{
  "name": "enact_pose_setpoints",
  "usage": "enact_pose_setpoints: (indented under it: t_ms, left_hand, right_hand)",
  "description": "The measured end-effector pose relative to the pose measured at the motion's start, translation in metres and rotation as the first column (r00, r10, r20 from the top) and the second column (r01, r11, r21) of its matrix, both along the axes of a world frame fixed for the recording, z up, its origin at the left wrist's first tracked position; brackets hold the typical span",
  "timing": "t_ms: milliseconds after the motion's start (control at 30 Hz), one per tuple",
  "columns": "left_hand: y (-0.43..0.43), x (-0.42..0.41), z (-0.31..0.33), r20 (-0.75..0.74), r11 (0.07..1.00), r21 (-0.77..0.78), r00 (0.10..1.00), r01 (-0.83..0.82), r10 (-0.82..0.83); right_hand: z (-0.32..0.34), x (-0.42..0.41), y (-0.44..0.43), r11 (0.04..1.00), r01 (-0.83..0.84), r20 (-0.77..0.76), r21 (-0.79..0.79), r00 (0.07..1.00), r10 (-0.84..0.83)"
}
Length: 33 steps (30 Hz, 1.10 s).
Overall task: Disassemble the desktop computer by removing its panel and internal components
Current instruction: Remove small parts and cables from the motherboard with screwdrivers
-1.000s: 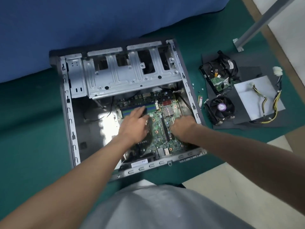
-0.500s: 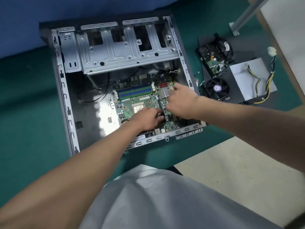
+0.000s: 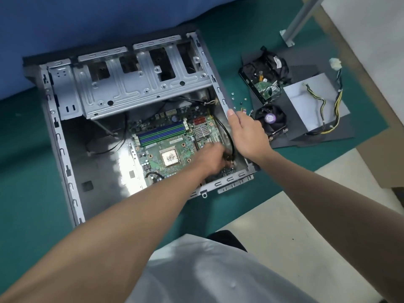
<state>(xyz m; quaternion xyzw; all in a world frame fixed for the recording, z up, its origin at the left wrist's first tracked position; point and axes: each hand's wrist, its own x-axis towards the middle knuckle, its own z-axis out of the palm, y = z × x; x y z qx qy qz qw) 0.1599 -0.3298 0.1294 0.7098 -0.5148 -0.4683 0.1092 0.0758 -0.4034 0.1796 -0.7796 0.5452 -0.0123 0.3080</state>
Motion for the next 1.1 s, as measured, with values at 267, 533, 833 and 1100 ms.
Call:
enact_pose_setpoints:
  t_ms: [267,533,833,1100]
  left_hand:
    - [-0.011,-0.013,-0.006,0.268,0.992,-0.098,0.962,0.083,-0.054]
    - [-0.009,-0.013,-0.001,0.312,0.975,-0.155,0.944,0.160,-0.106]
    - [-0.006,-0.012,0.003,0.262,0.948,-0.249,0.956,0.200,-0.133]
    - [0.008,0.018,0.009,0.218,0.975,-0.192,0.964,-0.113,0.155]
  right_hand:
    - [-0.007,0.000,-0.006,0.995,0.099,0.059,-0.005,0.993,-0.098]
    - [-0.011,-0.001,-0.007,0.996,0.083,0.068,-0.016,0.994,-0.082]
    - [-0.012,-0.001,-0.007,0.996,0.077,0.077,-0.040,0.994,-0.074]
    - [-0.009,-0.001,-0.006,0.996,0.061,0.053,-0.057,0.997,-0.058]
